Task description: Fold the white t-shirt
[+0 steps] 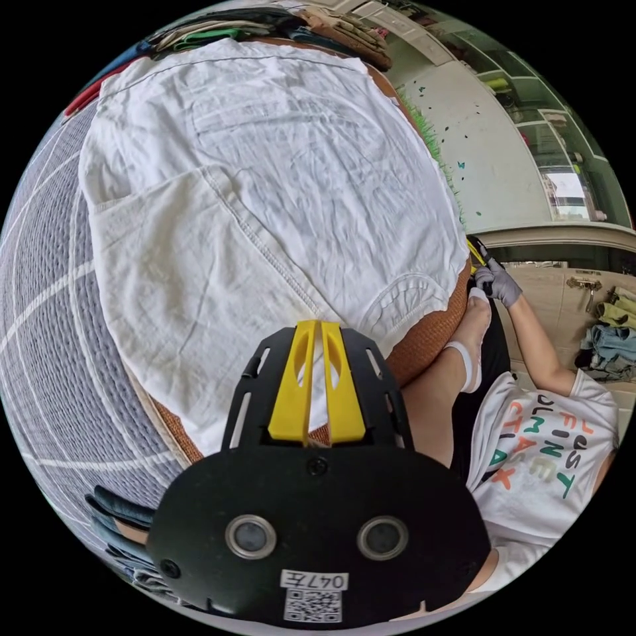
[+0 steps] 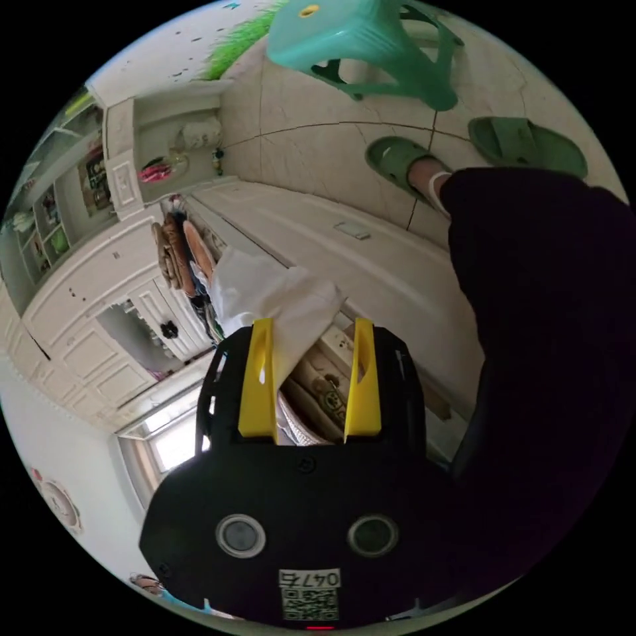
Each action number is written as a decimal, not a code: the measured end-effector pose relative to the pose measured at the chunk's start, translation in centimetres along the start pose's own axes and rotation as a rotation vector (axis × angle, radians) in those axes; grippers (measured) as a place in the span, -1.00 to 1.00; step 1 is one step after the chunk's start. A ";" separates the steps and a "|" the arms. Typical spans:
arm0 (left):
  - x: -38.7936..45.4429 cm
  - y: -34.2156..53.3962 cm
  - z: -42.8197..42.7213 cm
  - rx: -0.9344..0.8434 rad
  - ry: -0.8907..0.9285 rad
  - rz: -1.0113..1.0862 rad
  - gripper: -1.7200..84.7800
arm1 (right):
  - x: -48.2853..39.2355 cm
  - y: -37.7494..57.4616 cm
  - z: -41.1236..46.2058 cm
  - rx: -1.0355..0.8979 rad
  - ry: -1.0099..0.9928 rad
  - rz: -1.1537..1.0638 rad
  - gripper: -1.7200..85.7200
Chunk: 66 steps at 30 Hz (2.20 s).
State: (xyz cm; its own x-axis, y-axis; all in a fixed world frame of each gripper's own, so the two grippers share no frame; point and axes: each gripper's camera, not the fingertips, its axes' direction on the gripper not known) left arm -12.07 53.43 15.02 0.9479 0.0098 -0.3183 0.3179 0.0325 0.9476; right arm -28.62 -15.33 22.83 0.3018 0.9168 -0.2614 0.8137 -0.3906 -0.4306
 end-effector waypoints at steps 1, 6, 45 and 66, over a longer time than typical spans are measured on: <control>0.0 0.1 -0.2 0.002 0.008 -0.005 -0.98 | 0.3 -0.4 -0.2 0.009 -0.063 0.003 -0.73; 0.3 0.2 -1.0 0.000 0.025 -0.016 -0.98 | 0.2 -1.6 -0.6 0.030 -0.286 -0.010 -0.89; 4.2 2.9 -4.5 -0.020 0.035 -0.019 -0.98 | -28.1 24.9 18.8 -0.420 0.731 -1.782 -0.87; 5.3 3.6 -4.6 -0.025 0.035 -0.013 -0.98 | -40.7 26.5 19.2 -0.375 0.403 -1.676 -0.96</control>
State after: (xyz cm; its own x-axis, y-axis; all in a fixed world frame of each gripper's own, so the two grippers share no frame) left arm -6.01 58.18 16.63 0.9424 0.0444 -0.3314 0.3288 0.0576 0.9426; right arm -28.89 -64.58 5.53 -0.8557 0.2588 0.4481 0.3903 0.8913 0.2307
